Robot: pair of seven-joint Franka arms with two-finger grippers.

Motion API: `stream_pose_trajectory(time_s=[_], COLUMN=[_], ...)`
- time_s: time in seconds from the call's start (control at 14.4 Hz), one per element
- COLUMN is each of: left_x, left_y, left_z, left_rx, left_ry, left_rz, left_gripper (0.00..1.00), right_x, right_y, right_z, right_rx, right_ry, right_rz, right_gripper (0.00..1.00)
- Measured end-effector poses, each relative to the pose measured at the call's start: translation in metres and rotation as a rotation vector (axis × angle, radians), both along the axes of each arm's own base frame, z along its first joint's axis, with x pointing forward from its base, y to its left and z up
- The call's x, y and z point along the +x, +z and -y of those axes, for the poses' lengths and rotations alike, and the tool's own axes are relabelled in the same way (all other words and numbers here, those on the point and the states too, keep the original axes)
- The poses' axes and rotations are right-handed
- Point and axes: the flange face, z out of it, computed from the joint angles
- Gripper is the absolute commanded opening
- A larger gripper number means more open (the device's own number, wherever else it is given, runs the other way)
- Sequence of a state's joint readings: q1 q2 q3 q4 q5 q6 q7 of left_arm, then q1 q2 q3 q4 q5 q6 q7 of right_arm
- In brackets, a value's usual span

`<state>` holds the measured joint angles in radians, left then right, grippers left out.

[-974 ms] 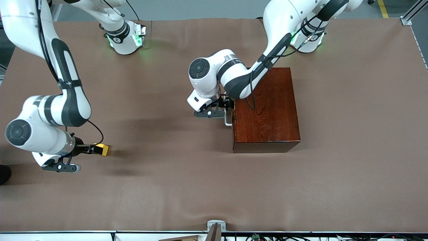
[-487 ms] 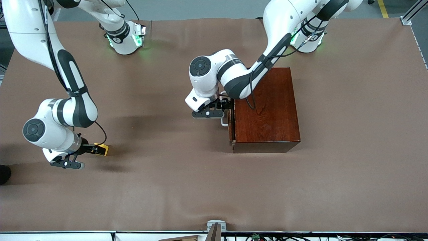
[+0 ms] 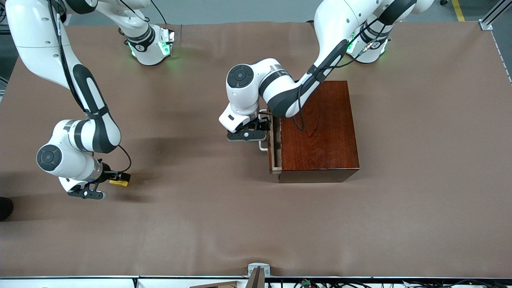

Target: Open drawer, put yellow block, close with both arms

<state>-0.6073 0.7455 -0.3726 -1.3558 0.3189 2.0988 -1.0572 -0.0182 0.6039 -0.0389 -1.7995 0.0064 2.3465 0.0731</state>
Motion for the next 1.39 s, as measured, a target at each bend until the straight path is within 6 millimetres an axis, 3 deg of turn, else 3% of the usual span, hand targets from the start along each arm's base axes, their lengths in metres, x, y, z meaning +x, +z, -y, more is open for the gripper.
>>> stream_pose_trajectory(time_s=[0.14,0.28,0.35,0.9,1.39], left_x=[-0.003,-0.012,-0.016,-0.027,-0.034], left_y=[0.001,-0.001,-0.002,0.000,0.005], left_z=[0.007,0.018,0.022,0.039,0.051], left_rx=[-0.038,-0.061,-0.067,-0.129,-0.181], left_ry=[-0.006,-0.025,-0.033,-0.073,-0.091], left_rz=[0.011,0.019,0.021,0.056,0.082], left_gripper=[1.00,1.00,1.00,1.00,1.00], right_x=[-0.003,-0.004,-0.005,0.004,0.029], right_y=[-0.011,-0.019,-0.020,-0.010,0.038], right_z=[0.001,0.003,0.005,0.010,0.008], right_rx=[0.000,0.000,0.000,-0.001,-0.002], right_ry=[-0.001,-0.005,-0.008,-0.014,0.067], right_rz=[-0.018,-0.027,-0.029,-0.002,0.091], right_gripper=[0.95,0.24,0.03,0.00,0.00])
